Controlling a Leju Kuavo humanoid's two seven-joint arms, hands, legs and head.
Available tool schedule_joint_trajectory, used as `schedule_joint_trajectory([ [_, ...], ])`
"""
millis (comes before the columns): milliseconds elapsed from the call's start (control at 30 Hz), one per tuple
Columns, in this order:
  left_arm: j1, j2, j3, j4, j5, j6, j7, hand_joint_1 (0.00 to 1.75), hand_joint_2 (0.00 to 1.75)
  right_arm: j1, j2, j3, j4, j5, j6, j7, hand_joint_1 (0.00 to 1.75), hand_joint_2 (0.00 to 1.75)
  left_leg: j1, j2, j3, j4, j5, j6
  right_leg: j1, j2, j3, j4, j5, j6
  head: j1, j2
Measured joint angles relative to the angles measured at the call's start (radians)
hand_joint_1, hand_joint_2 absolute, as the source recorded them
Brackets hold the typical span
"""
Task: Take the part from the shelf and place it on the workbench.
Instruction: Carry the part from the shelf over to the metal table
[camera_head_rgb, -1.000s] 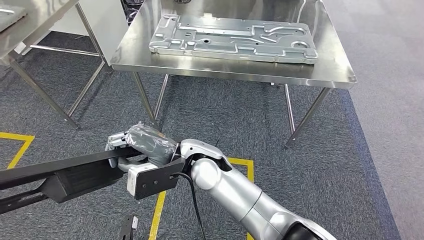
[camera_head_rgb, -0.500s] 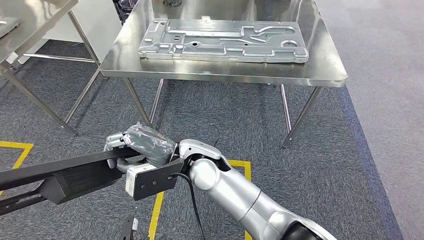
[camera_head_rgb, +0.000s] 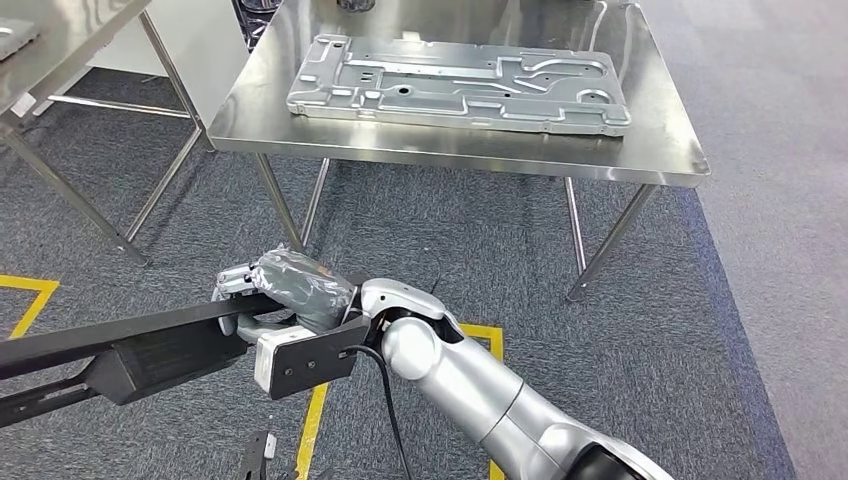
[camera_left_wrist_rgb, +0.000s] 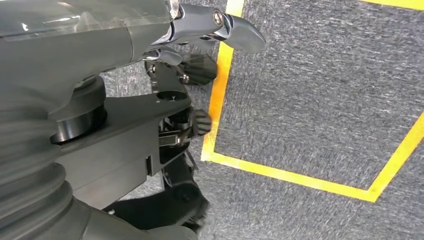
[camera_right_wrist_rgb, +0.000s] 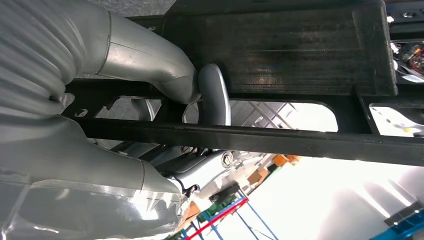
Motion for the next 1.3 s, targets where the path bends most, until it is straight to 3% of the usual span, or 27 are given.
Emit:
schedule_joint_trajectory([
  [67,0.000,0.000,0.000,0.000,0.000,0.000,0.000,0.00,1.75,-0.001,0.000,0.000,0.000,0.000,0.000,0.000,1.75,1.75,-0.002,-0.001,0.010,0.002,-0.010,-0.009,0.001,-0.001,0.062,-0.136,0.060,-0.006,0.000,0.000],
  [100,-0.001,-0.001,0.000,0.000,0.000,0.000,-0.001,0.00,1.75,-0.002,0.000,0.000,0.000,0.000,0.000,0.000,1.75,1.75,-0.004,-0.001,0.013,0.002,-0.014,-0.014,0.003,-0.001,0.079,-0.175,0.070,-0.010,-0.001,0.000],
  [200,-0.002,-0.001,0.000,0.000,0.000,0.000,-0.001,0.00,1.75,-0.003,0.001,0.000,0.001,0.002,0.000,0.000,1.75,1.75,-0.003,0.001,0.017,-0.001,-0.022,-0.033,0.007,0.002,0.089,-0.195,0.064,-0.024,-0.001,0.000],
  [267,-0.002,-0.001,0.000,0.000,0.000,0.000,-0.002,0.00,1.75,-0.004,0.003,0.000,0.001,0.003,0.000,0.000,1.75,1.75,0.000,0.004,0.007,0.030,-0.042,-0.043,0.004,0.002,0.100,-0.205,0.063,-0.036,-0.004,0.000],
  [300,-0.002,-0.001,0.000,0.000,0.000,0.000,-0.002,0.00,1.75,-0.005,0.004,0.000,0.001,0.003,0.000,0.000,1.75,1.75,0.001,0.004,-0.014,0.076,-0.065,-0.047,0.004,0.001,0.106,-0.208,0.061,-0.041,-0.007,0.000],
  [367,0.000,0.000,0.000,0.000,0.000,0.000,-0.002,0.00,1.75,-0.004,0.005,0.000,0.002,0.003,0.000,0.000,1.75,1.75,0.001,0.005,-0.087,0.215,-0.119,-0.053,0.007,0.000,0.114,-0.209,0.054,-0.049,-0.011,0.000],
  [400,0.002,0.000,0.001,0.000,0.000,0.000,-0.002,0.00,1.75,-0.002,0.006,0.000,0.003,0.003,0.000,0.000,1.75,1.75,0.001,0.005,-0.121,0.270,-0.131,-0.055,0.008,0.000,0.118,-0.208,0.051,-0.051,-0.012,0.000],
  [433,0.004,0.000,0.001,0.000,0.000,0.000,-0.002,0.00,1.75,-0.001,0.005,0.000,0.004,0.004,0.000,0.000,1.75,1.75,0.001,0.005,-0.140,0.293,-0.124,-0.055,0.009,0.001,0.122,-0.207,0.046,-0.051,-0.012,0.000],
  [467,0.005,0.000,0.001,0.000,0.000,0.000,-0.002,0.00,1.75,0.000,0.005,0.000,0.004,0.004,0.000,0.000,1.75,1.75,0.001,0.005,-0.137,0.271,-0.095,-0.054,0.010,0.003,0.128,-0.206,0.042,-0.050,-0.012,0.000],
  [533,0.005,0.000,0.001,0.000,0.000,0.000,-0.002,0.00,1.75,0.000,0.006,0.000,0.004,0.004,0.000,0.000,1.75,1.75,0.001,0.005,-0.087,0.142,-0.012,-0.048,0.010,0.005,0.143,-0.204,0.029,-0.045,-0.012,0.000],
  [600,0.004,0.001,0.001,0.000,0.000,0.000,-0.002,0.00,1.75,-0.001,0.006,0.000,0.004,0.004,0.000,0.000,1.75,1.75,-0.003,0.004,-0.042,0.037,0.028,-0.037,0.014,0.006,0.149,-0.200,0.019,-0.037,-0.011,0.000],
  [667,0.003,0.001,0.002,0.000,0.000,0.000,-0.002,0.00,1.75,-0.001,0.006,0.000,0.005,0.004,0.000,0.000,1.75,1.75,-0.008,0.002,-0.035,0.017,0.021,-0.024,0.016,0.006,0.147,-0.199,0.015,-0.028,-0.011,0.000],
  [767,0.003,0.000,0.002,0.000,0.000,-0.001,-0.002,0.00,1.75,-0.003,0.007,0.000,0.004,0.006,0.000,0.001,1.75,1.75,-0.002,0.002,-0.028,0.010,0.018,-0.005,0.016,0.004,0.139,-0.174,-0.006,-0.012,-0.009,0.000],
  [833,0.001,0.000,0.002,0.000,-0.001,-0.003,-0.003,0.00,1.75,-0.005,0.006,0.000,0.003,0.006,0.000,0.001,1.75,1.75,0.000,0.002,-0.022,0.006,0.015,0.004,0.013,0.002,0.086,-0.068,-0.055,-0.004,-0.008,0.000],
  [900,0.001,0.000,0.002,0.000,-0.001,-0.005,-0.002,0.00,1.75,-0.003,0.004,0.000,0.004,0.008,0.000,0.002,1.75,1.75,-0.001,0.003,-0.020,0.007,0.010,0.009,0.010,0.002,0.004,0.070,-0.100,-0.001,-0.008,0.000],
  [933,0.001,0.000,0.002,0.000,-0.002,-0.006,-0.002,0.00,1.75,-0.001,0.003,0.000,0.004,0.009,0.000,0.003,1.75,1.75,-0.001,0.002,-0.018,0.007,0.007,0.009,0.008,0.001,-0.022,0.103,-0.098,0.000,-0.008,0.000],
  [967,0.002,0.000,0.002,0.000,-0.002,-0.007,-0.002,0.00,1.75,0.000,0.003,0.000,0.004,0.010,0.000,0.004,1.75,1.75,-0.001,0.001,-0.014,0.008,0.004,0.008,0.007,0.001,-0.027,0.094,-0.075,-0.001,-0.008,0.000],
  [1033,0.002,0.000,0.002,0.000,-0.003,-0.008,-0.002,0.00,1.75,-0.001,0.003,0.000,0.004,0.012,-0.001,0.006,1.75,1.75,-0.001,-0.001,0.000,0.009,-0.005,0.004,0.007,0.001,0.019,-0.032,0.013,-0.009,-0.008,0.000],
  [1100,0.002,-0.001,0.002,0.000,-0.004,-0.010,-0.002,0.00,1.75,-0.002,0.003,0.000,0.004,0.013,-0.001,0.006,1.75,1.75,-0.003,-0.002,0.011,0.008,-0.014,-0.004,0.012,0.001,0.073,-0.155,0.066,-0.020,-0.009,0.000],
  [1200,-0.001,-0.002,0.002,0.000,-0.004,-0.010,0.000,0.00,1.75,-0.003,0.002,0.000,0.004,0.014,-0.002,0.009,1.75,1.75,-0.003,0.000,0.016,0.003,-0.021,-0.021,0.019,0.003,0.091,-0.196,0.065,-0.030,-0.013,0.000],
  [1300,-0.002,-0.003,0.002,0.000,-0.004,-0.010,0.000,0.00,1.75,-0.004,0.003,0.000,0.002,0.015,-0.003,0.012,1.75,1.75,-0.002,0.003,0.004,0.042,-0.048,-0.035,0.011,0.003,0.108,-0.213,0.064,-0.043,-0.016,0.000],
])
